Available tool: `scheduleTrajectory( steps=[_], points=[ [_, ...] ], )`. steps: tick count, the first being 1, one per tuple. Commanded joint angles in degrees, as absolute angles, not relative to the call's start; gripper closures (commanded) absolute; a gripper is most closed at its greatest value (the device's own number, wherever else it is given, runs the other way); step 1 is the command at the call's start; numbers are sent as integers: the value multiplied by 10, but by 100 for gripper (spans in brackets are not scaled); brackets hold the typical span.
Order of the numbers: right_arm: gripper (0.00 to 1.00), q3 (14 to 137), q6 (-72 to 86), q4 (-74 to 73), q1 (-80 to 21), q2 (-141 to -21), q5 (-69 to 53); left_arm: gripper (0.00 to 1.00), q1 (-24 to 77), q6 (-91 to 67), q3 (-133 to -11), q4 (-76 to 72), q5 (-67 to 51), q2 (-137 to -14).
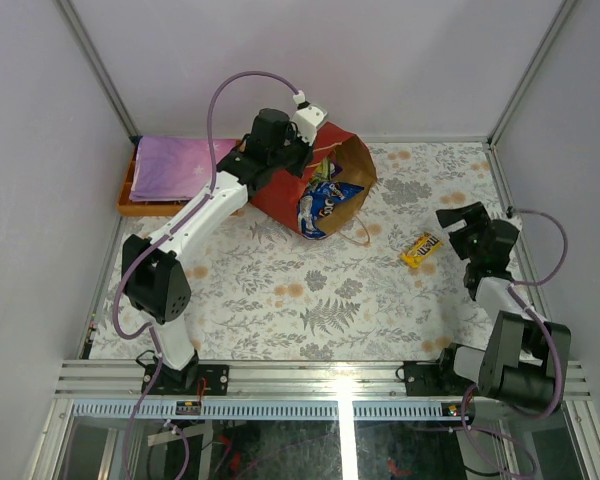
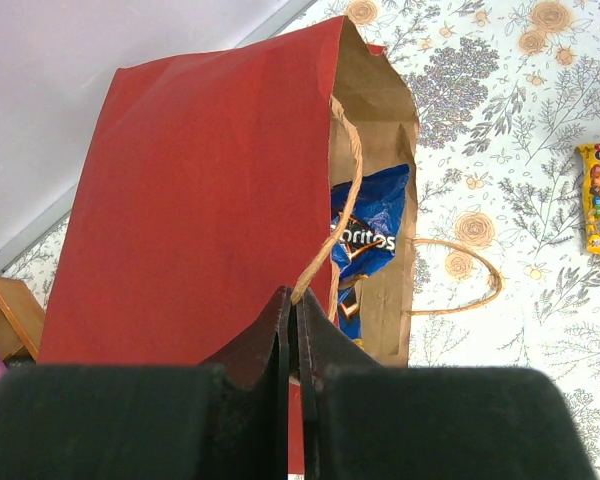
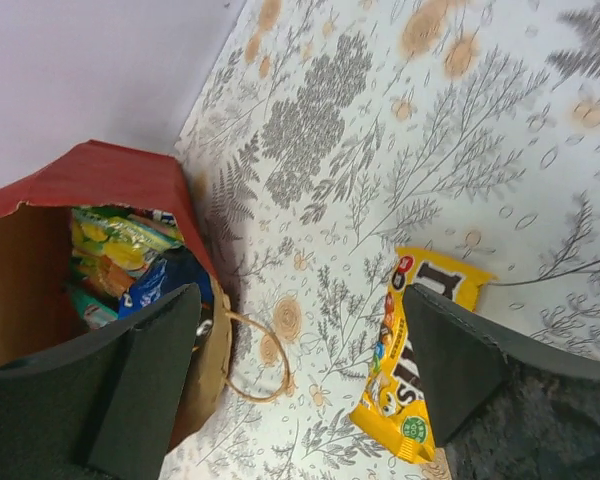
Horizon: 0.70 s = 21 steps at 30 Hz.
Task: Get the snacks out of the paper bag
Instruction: Adjust the snack at the center of the board, then move the snack to the corner of the board.
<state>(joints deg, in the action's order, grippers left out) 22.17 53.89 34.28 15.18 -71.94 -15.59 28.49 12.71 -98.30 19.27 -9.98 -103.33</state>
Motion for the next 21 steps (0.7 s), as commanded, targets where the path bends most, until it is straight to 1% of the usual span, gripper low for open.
scheduleTrajectory(
  steps=[1, 6, 10, 13, 17, 21],
  points=[
    [9, 296, 440, 78, 153, -688, -91, 100, 290, 135, -1003, 179, -103, -1020],
    [10, 287, 450, 11, 152, -669, -100, 100, 294, 136, -1003, 184, -98, -1017],
    [20, 281, 444, -2, 148, -686, -102, 100, 294, 135, -988, 178, -95, -1006],
    [26, 267, 456, 33, 148, -706, -118, 100, 294, 133, -976, 172, -98, -998],
    [40, 262, 465, 74, 137, -737, -115, 100, 294, 137, -970, 174, -90, -992],
    [44, 274, 468, 96, 125, -783, -114, 100, 294, 142, -969, 174, -83, -991]
  ],
)
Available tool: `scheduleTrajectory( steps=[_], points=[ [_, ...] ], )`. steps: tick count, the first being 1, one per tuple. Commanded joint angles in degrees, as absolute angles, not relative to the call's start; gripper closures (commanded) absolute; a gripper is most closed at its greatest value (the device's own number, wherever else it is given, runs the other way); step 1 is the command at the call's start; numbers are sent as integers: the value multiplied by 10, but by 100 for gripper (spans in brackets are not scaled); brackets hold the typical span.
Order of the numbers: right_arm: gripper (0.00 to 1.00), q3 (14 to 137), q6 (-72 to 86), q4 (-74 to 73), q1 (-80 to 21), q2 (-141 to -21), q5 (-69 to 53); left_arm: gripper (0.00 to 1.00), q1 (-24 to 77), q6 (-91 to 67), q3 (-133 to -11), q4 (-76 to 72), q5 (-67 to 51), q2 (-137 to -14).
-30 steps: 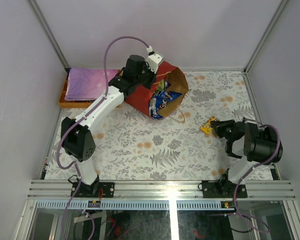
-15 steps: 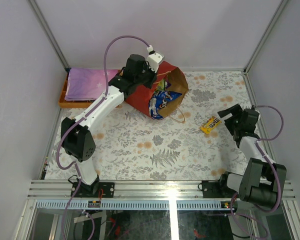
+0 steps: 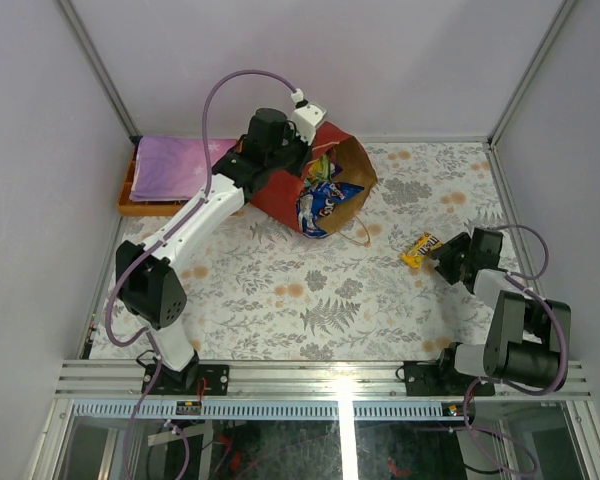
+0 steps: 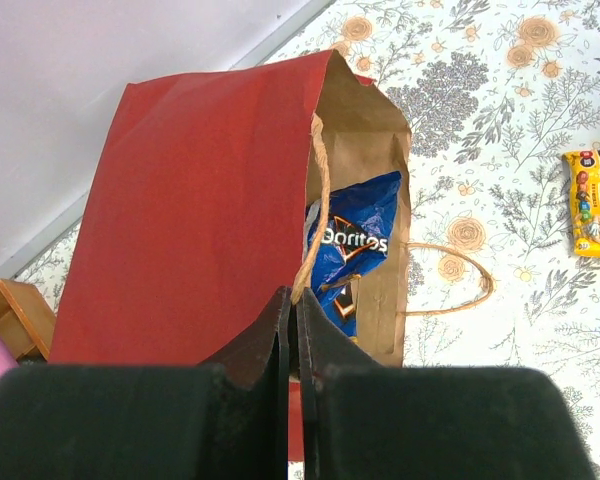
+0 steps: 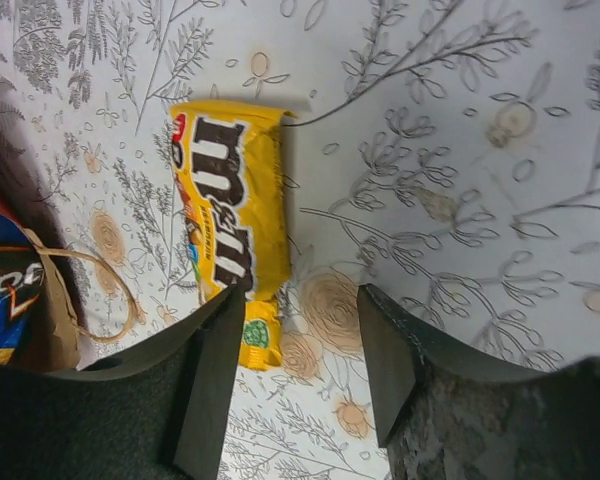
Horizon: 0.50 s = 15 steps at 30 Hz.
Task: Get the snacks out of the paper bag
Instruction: Move the snack to the corner of the board.
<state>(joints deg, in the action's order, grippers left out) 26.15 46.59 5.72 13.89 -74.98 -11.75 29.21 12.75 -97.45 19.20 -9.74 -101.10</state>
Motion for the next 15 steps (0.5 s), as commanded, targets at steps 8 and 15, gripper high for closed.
scheduleTrajectory(
  steps=[8, 15],
  points=[
    [66, 284, 486, 149, 105, -853, -98, 100, 294, 145, -971, 176, -80, -1000],
    [86, 280, 512, 184, 104, -877, -95, 100, 294, 148, -975, 177, -78, -1004]
  ],
)
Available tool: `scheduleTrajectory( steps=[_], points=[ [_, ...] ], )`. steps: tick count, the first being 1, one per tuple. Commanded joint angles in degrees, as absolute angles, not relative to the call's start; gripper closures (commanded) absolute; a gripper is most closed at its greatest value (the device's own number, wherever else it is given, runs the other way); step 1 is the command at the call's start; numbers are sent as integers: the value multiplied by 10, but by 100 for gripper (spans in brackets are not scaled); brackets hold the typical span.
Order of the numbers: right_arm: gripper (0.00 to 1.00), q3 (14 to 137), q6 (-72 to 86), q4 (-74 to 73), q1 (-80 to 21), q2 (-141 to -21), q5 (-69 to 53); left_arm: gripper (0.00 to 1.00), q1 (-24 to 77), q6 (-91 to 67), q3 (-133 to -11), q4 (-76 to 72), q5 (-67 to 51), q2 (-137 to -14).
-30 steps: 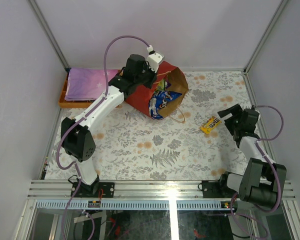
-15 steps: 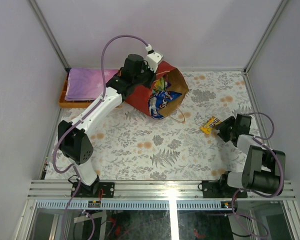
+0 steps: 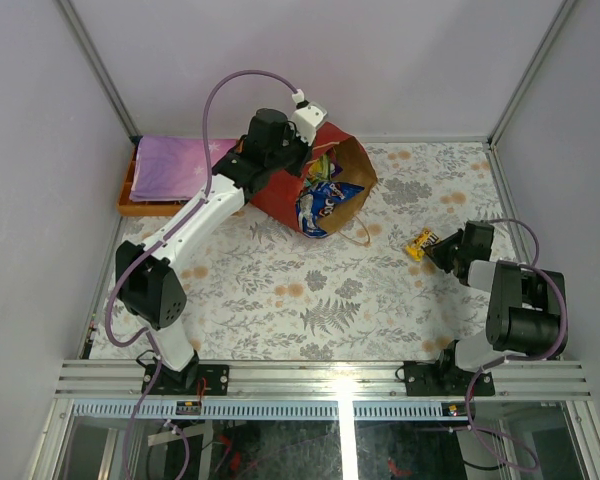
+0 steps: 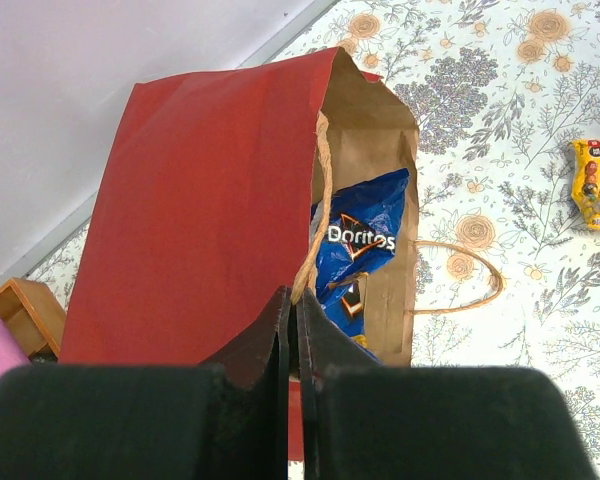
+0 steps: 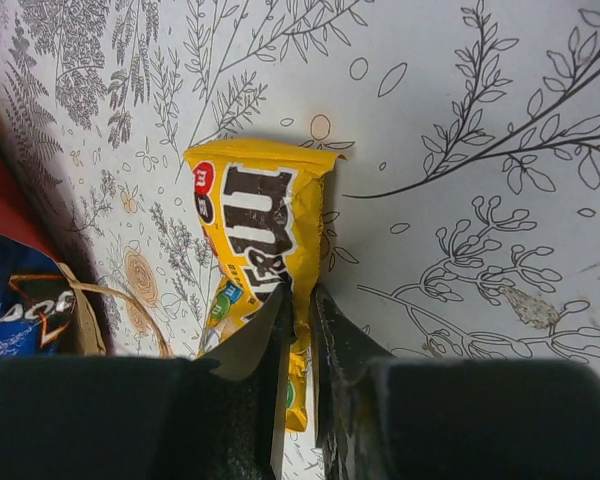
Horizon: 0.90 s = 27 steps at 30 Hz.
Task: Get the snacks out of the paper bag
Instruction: Move the snack to the corner of the board.
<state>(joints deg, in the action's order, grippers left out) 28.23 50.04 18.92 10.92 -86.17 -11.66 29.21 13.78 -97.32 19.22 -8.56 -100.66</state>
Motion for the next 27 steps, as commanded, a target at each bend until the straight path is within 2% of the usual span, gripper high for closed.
scheduleTrajectory(
  steps=[1, 5, 11, 20, 21, 25, 27],
  points=[
    [87, 280, 518, 186, 104, -875, -89, 100, 294, 147, -976, 177, -79, -1005],
    [92, 291, 551, 207, 105, -869, -58, 100, 295, 146, -975, 177, -83, -1007],
    [91, 345, 632, 264, 105, -923, -13, 100, 294, 149, -971, 179, -79, -1004],
    [89, 515, 693, 286, 119, -1058, 50, 100, 294, 155, -971, 178, -75, -1002],
    [86, 537, 690, 287, 120, -1074, 51, 100, 294, 157, -972, 178, -72, -1002],
    [39, 601, 672, 293, 123, -1113, 18, 100, 295, 163, -972, 180, -58, -1003],
    [26, 608, 657, 296, 122, -1105, 6, 100, 294, 166, -971, 181, -51, -1004]
  ],
)
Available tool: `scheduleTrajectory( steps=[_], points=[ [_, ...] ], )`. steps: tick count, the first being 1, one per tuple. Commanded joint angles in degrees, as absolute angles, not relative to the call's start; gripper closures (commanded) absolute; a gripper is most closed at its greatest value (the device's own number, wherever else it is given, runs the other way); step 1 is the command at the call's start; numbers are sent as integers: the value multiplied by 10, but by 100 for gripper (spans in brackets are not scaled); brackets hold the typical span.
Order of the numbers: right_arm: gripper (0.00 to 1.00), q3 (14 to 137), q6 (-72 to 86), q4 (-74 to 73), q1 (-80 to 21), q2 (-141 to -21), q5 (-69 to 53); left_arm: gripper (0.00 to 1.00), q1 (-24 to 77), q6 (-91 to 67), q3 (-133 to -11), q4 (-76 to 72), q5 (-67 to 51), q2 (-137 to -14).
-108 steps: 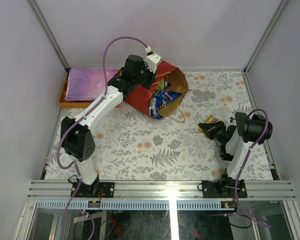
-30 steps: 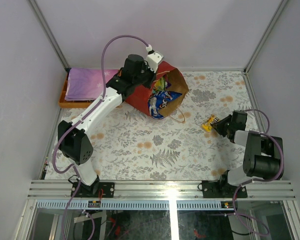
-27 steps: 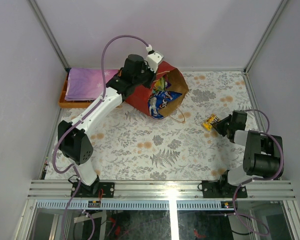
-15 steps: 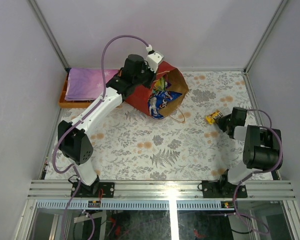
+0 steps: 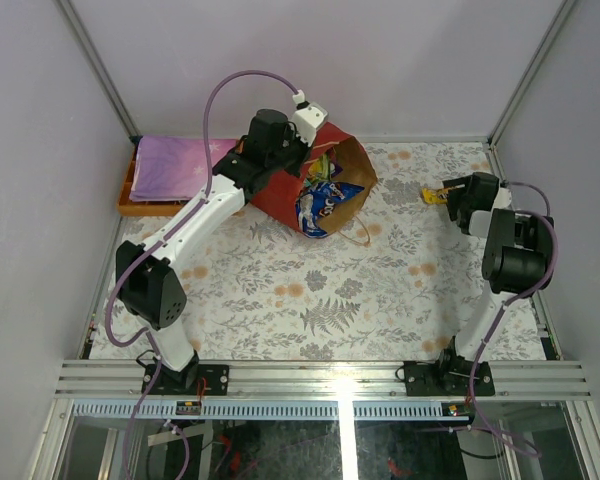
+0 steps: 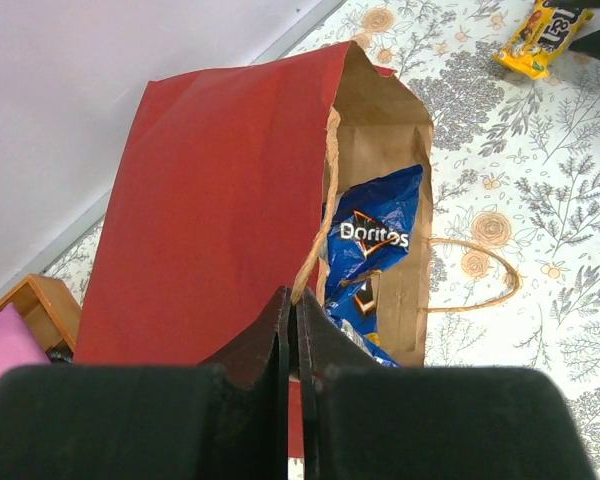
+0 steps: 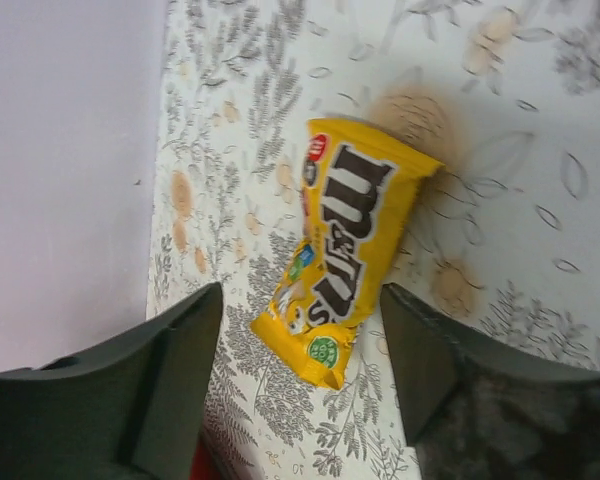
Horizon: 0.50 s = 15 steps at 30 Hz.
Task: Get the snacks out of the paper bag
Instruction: Move the snack to the corner of the board.
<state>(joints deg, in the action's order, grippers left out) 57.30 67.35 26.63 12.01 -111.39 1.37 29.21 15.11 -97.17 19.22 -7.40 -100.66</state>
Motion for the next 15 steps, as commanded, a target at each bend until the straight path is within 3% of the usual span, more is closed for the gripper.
scheduleTrajectory(
  steps=[1, 8, 15],
  points=[
    [23, 611, 646, 290, 123, -1095, 3, 100, 294, 167, -972, 180, -49, -1005],
    [21, 692, 432, 119, 115, -1047, 15, 100, 294, 171, -975, 179, -45, -1011],
    [17, 836, 174, -56, 70, -1144, 54, 100, 294, 170, -987, 181, -62, -1019]
  ],
)
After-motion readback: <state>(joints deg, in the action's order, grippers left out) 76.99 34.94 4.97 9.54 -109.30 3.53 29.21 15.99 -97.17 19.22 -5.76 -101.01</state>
